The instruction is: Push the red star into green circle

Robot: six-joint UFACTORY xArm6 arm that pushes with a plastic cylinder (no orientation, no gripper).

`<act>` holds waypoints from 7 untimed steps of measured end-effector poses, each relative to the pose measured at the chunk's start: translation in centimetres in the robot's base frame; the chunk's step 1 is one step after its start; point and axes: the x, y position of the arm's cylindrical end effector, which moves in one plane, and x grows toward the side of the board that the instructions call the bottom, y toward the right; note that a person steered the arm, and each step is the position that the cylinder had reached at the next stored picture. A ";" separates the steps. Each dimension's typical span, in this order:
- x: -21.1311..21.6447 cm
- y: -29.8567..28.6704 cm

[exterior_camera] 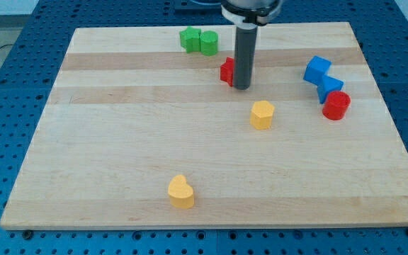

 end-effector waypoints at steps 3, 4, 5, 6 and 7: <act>-2.9 -1.3; -1.5 -4.3; -1.7 -6.2; -2.9 -3.7; -4.2 0.5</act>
